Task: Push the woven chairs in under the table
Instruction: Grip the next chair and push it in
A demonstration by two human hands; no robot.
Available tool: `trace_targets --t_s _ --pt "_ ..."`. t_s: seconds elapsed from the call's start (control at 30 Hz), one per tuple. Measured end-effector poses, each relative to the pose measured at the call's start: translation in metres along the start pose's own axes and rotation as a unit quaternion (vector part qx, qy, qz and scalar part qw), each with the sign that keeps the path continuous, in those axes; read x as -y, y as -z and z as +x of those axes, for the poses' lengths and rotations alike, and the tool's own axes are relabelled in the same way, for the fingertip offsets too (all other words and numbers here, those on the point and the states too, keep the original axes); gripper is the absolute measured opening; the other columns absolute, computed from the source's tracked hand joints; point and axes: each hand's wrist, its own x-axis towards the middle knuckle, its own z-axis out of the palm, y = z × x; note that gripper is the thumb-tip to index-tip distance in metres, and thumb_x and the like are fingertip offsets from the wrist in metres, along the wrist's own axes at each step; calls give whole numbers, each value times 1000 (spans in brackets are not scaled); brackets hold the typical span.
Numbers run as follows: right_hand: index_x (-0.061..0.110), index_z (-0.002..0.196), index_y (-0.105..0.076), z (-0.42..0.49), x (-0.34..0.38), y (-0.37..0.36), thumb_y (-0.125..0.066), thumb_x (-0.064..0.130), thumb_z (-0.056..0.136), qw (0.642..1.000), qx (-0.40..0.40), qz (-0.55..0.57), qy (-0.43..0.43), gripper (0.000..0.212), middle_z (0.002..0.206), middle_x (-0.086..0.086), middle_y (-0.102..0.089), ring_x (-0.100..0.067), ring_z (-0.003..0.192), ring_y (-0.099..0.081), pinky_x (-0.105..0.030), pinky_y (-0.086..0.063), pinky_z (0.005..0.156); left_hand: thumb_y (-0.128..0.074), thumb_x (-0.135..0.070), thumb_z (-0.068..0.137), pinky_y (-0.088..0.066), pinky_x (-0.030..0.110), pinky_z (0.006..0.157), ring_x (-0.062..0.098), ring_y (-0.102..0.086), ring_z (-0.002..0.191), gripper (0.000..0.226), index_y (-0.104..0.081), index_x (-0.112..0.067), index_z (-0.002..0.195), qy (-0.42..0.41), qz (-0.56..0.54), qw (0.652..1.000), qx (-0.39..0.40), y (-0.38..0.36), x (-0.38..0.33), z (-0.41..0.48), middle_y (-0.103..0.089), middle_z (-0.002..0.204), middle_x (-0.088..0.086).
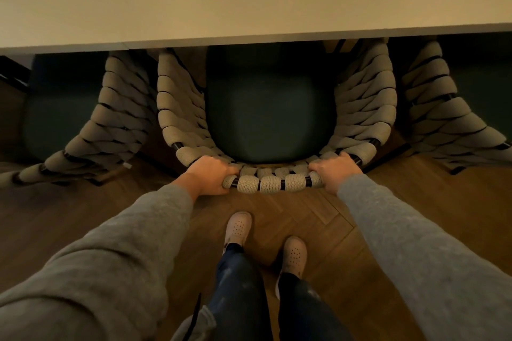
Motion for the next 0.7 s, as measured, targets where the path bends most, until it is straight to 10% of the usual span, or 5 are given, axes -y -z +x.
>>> trace_targets --t_s 0.37,0.7 --pt "34 119 -54 1 2 3 -62 28 89 1000 -8 22 -4 32 110 5 -61 -21 111 -54 -43 -36 104 -56 -42 89 -47 38 94 16 -60 101 36 -54 -29 122 9 -32 999 13 -3 5 2 -63 111 -4" --pt "31 150 -23 -11 -4 3 -64 49 87 995 -8 91 34 78 138 -1 -48 -23 130 -44 -43 -27 113 -59 -47 89 -2 60 115 24 -40 135 57 -42 -30 140 112 9 992 52 3 -18 -9 -52 137 -3"
